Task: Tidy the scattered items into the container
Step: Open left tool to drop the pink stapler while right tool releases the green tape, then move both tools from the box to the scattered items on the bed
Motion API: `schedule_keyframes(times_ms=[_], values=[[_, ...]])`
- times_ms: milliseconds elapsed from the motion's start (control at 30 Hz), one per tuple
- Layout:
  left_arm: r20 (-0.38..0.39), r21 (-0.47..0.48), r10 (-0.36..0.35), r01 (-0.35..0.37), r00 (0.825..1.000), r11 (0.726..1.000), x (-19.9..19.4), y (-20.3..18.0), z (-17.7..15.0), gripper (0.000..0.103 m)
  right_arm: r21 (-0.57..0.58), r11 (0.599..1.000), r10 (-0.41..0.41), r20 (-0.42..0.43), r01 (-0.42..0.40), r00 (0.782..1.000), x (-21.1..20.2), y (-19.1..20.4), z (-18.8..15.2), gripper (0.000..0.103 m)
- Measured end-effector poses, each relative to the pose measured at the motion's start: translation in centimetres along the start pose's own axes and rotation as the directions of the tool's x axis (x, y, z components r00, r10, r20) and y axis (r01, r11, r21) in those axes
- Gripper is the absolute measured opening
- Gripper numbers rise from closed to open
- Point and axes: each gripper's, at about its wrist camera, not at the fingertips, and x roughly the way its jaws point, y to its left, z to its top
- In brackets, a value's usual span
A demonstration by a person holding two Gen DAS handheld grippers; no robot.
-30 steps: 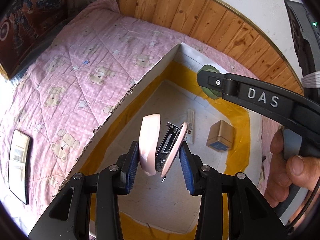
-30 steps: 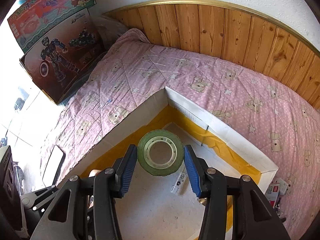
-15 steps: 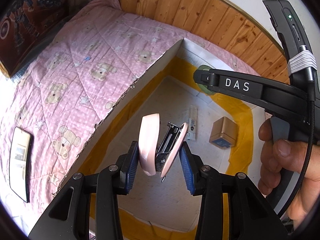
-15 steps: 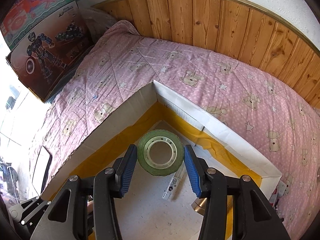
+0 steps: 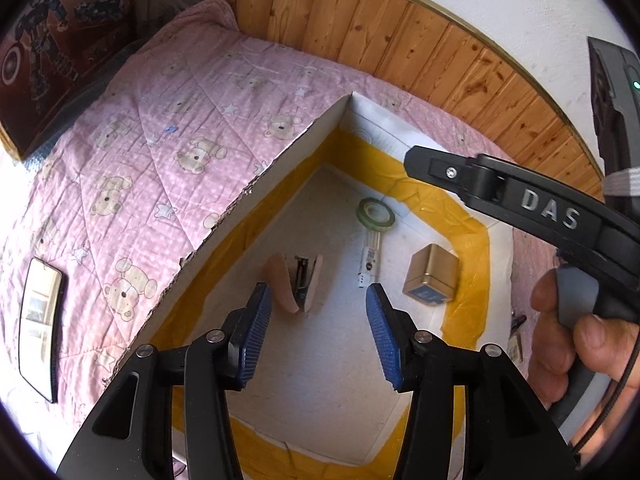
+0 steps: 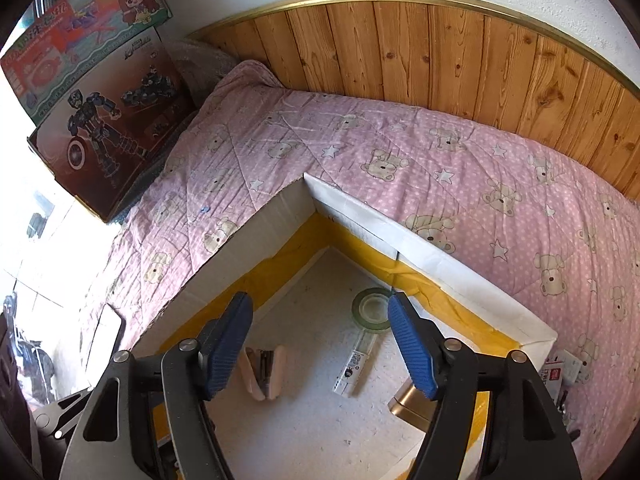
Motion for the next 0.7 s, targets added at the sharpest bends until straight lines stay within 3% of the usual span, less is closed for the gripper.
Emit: schedule_keyframes(times_ms=[167, 367, 533, 700], values=[[0.030, 0.020, -0.015, 0.014, 0.999, 1.000, -1.1, -1.7, -0.3, 0.051, -0.018, 0.998, 0.066, 0.066, -0.065, 0.996, -4.9, -0.5, -1.8, 0.069], [0.088, 0.060, -0.078, 0.073, 0.993, 0.996, -3.6, -4.8, -1.7, 0.051, -0.058, 0.992, 0.119, 0.168, -0.111, 0.979, -11.2, -1.3, -4.7, 0.058], [0.105, 0.202, -0.185, 0.161, 0.977, 0.966, -5.6, -9.8, -4.1, 0.051, -0.045, 0.993, 0.118, 0.260, -0.110, 0.958, -16.4, -3.7, -7.9, 0.055], [0.036, 0.331, -0.239, 0.214, 0.970, 0.919, -4.9, -15.4, -7.4, 0.051, 0.003, 0.999, 0.040, 0.299, -0.043, 0.953, -19.5, -7.5, -11.9, 0.055]])
